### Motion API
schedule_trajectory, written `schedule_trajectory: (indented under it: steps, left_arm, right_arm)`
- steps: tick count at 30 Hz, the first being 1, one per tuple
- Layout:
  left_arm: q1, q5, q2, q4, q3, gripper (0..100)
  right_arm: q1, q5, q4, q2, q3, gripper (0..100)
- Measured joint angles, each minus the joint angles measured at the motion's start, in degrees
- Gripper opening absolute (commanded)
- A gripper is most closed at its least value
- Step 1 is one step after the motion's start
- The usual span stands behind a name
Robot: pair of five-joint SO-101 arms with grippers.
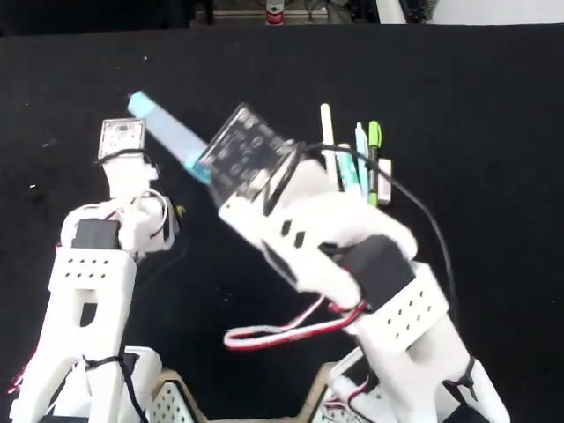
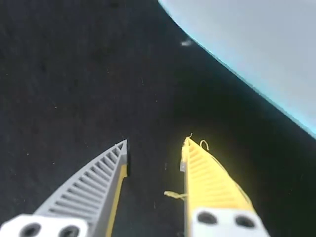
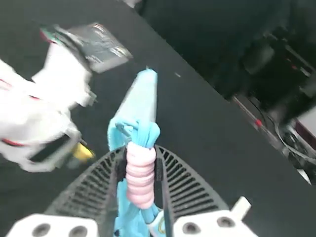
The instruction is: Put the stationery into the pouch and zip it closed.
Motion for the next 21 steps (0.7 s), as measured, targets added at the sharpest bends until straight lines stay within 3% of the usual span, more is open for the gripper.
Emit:
schedule_trajectory:
  steps: [5, 9, 13, 21]
  left_arm:
    - [0.7, -0.09, 0.0, 0.0, 1.58, 18]
    - [-6.15, -0.18, 0.0, 3.25, -0.97, 18]
    - [-11.34, -0.09, 0.0, 13.36, -9.76, 18]
    - [-11.78, -9.32, 0.0, 33.85, -29.71, 18]
  right_arm:
    - [-3.69, 0.0, 0.53, 0.0, 0.0, 1.1]
    - [-4.04, 0.0, 5.27, 0.0, 0.0, 1.1]
    - [-4.31, 0.0, 8.88, 0.0, 0.0, 1.1]
    - [-4.31, 0.0, 10.81, 0.0, 0.0, 1.1]
